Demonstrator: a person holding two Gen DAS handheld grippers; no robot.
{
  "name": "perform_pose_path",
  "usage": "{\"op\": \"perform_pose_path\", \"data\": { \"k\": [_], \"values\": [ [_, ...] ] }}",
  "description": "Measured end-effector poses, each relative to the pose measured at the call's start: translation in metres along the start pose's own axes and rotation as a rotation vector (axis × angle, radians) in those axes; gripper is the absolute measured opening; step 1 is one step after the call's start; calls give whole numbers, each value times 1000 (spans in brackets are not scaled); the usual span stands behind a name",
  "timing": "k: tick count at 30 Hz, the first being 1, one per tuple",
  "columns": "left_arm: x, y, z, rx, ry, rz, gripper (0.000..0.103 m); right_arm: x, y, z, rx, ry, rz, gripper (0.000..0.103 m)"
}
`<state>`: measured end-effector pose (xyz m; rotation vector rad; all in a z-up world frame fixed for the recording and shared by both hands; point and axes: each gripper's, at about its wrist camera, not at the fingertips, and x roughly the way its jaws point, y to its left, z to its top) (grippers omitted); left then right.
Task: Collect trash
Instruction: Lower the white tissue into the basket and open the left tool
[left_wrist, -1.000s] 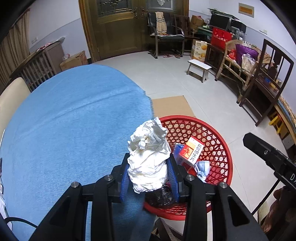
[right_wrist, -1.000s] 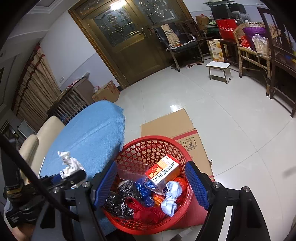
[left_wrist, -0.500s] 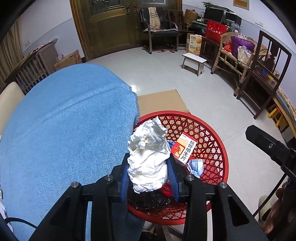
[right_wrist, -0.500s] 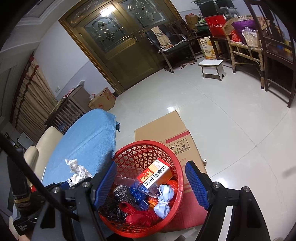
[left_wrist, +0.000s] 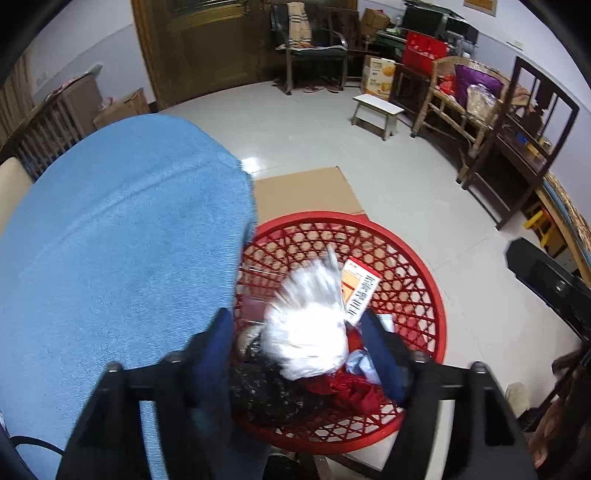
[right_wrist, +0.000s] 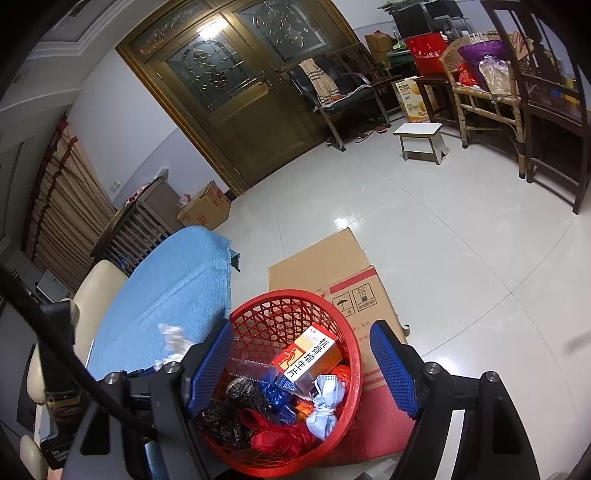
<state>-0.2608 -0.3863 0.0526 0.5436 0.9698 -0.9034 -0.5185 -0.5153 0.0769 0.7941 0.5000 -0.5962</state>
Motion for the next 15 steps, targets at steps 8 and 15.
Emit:
{"op": "perform_pose_path", "data": {
  "k": [8, 15],
  "values": [
    [-20, 23, -3, -49, -51, 25, 75, -1, 5, 0, -9, -1, 3, 80],
    [-39, 43, -13, -71, -77, 58, 76, -1, 20, -3, -49, 6, 3, 80]
  ]
}}
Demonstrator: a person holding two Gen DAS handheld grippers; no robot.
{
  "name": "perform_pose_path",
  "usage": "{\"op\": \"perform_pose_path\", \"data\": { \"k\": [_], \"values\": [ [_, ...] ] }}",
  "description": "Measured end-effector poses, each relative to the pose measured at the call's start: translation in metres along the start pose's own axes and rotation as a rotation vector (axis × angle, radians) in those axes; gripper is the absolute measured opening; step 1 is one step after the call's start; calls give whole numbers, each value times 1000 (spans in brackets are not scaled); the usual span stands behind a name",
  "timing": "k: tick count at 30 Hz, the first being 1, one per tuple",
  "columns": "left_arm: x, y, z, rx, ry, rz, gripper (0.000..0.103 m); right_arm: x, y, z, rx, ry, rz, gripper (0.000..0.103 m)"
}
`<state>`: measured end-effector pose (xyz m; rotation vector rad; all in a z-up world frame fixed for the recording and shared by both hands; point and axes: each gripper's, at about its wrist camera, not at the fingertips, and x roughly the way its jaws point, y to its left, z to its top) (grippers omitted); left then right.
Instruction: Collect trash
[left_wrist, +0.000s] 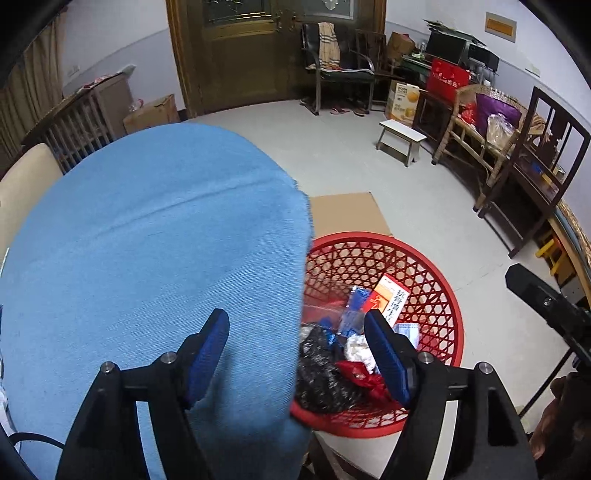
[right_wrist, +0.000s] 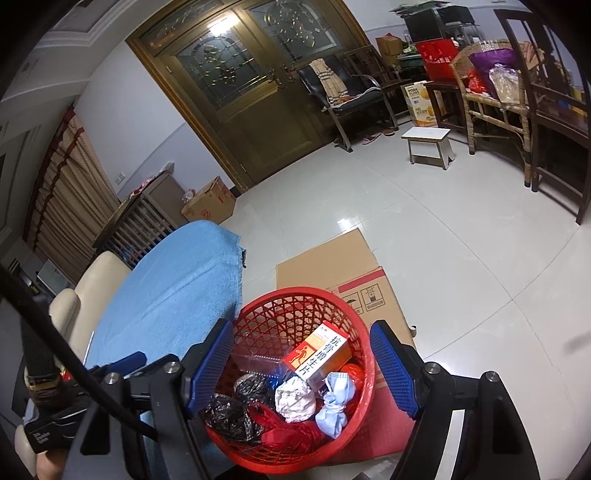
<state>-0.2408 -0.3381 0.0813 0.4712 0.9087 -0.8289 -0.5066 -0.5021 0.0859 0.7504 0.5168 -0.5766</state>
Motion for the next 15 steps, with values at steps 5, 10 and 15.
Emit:
{"op": "perform_pose_path", "data": {
  "k": [5, 10, 15],
  "values": [
    [-15, 21, -8, -33, -23, 16, 77, 6, 17, -12, -31, 24, -11, 80],
    [-22, 38, -16, -58, -38, 38, 78, 9, 43, -25, -93, 39, -16, 80],
    [-28, 52, -24, -82, -49, 20, 78, 11, 65, -39, -162, 55, -32, 80]
  ]
}}
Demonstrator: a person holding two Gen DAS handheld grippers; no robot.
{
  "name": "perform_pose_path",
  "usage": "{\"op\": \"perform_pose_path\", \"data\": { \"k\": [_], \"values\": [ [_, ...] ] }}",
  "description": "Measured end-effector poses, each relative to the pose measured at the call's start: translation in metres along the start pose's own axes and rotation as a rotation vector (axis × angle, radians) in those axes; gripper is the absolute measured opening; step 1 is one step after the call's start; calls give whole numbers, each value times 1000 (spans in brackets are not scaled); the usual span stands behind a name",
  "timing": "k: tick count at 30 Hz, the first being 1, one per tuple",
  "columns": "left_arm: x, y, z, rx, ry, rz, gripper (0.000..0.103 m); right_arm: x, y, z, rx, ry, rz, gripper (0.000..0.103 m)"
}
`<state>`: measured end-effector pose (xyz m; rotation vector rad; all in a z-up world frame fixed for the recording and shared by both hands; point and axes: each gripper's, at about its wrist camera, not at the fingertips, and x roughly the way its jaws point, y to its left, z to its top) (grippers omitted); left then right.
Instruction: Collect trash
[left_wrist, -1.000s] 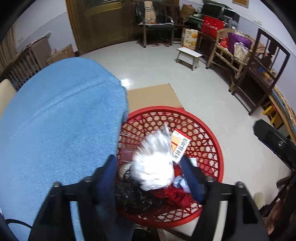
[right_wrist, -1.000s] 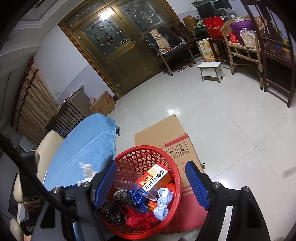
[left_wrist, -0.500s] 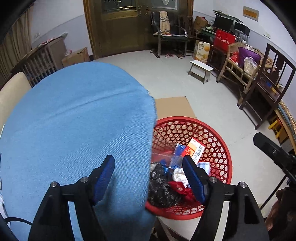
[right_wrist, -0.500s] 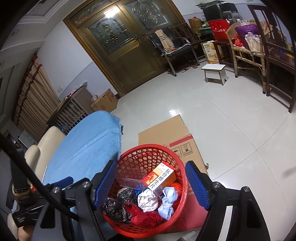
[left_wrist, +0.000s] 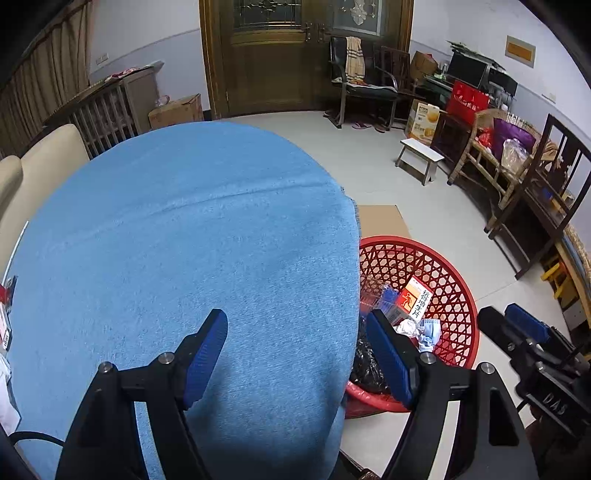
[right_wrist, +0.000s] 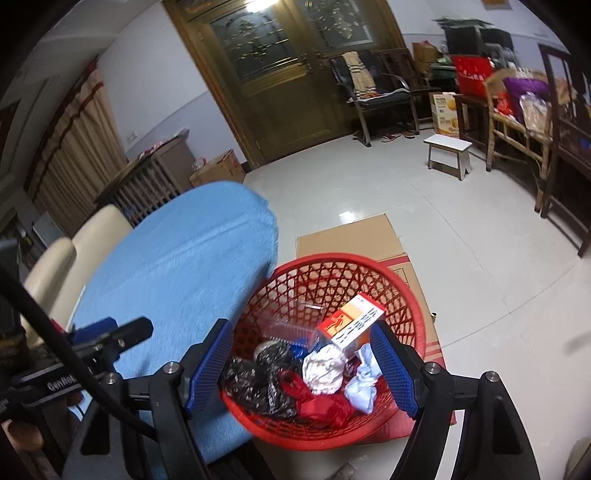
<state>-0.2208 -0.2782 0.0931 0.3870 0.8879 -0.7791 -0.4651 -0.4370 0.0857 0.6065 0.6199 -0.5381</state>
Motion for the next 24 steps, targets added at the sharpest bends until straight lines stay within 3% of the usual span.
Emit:
{"op": "perform_pose_path", "data": {
  "k": [13, 24],
  "values": [
    [-20, 33, -8, -53, -65, -22, 78, -9, 41, -21, -119, -8, -86, 80],
    [-31, 44, -15, -55, -120, -23, 78, -19, 48, -30, -130, -38, -174, 80]
  ]
}}
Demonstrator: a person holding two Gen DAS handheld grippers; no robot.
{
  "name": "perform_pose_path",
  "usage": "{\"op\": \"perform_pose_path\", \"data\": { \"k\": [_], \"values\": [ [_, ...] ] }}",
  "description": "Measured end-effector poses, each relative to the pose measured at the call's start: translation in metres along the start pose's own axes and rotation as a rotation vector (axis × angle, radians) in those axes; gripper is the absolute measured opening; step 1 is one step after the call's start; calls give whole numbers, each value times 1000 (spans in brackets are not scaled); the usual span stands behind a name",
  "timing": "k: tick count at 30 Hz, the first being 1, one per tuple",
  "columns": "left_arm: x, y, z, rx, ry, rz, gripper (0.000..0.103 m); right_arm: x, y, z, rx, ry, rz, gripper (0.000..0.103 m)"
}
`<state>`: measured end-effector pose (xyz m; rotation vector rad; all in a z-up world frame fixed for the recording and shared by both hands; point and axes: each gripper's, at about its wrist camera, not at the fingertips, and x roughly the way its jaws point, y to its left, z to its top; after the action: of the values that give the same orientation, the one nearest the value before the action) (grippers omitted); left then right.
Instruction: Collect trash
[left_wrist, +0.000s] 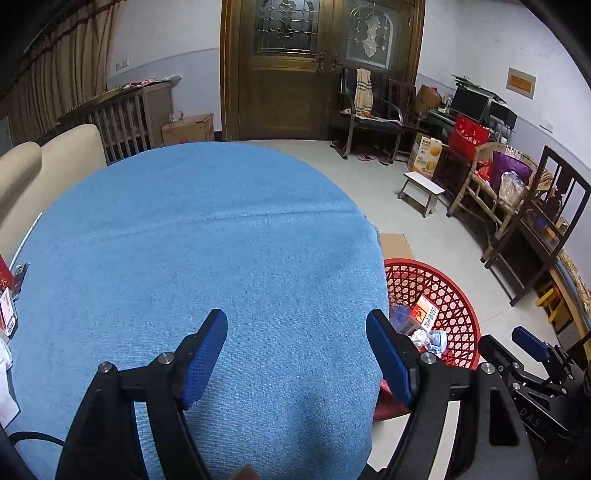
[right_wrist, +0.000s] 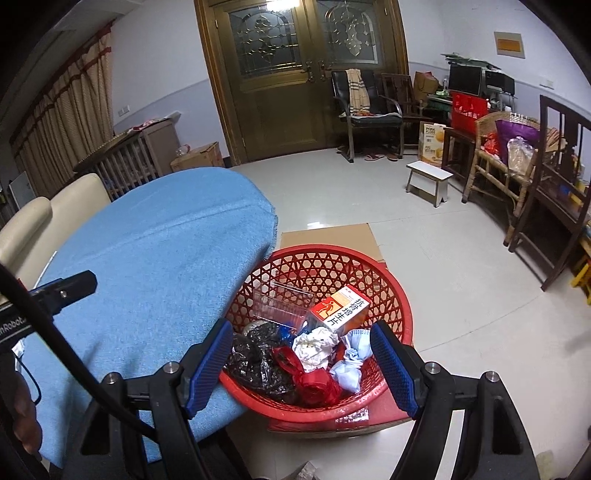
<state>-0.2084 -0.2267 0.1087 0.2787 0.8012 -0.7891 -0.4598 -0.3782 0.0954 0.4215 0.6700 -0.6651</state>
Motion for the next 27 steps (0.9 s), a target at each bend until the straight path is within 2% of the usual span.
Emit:
{"op": "perform_pose_path", "data": {
  "k": [27],
  "values": [
    [-9, -13, -8, 47, -20, -38, 78, 3, 3, -8, 7, 7, 2, 80]
  ]
}}
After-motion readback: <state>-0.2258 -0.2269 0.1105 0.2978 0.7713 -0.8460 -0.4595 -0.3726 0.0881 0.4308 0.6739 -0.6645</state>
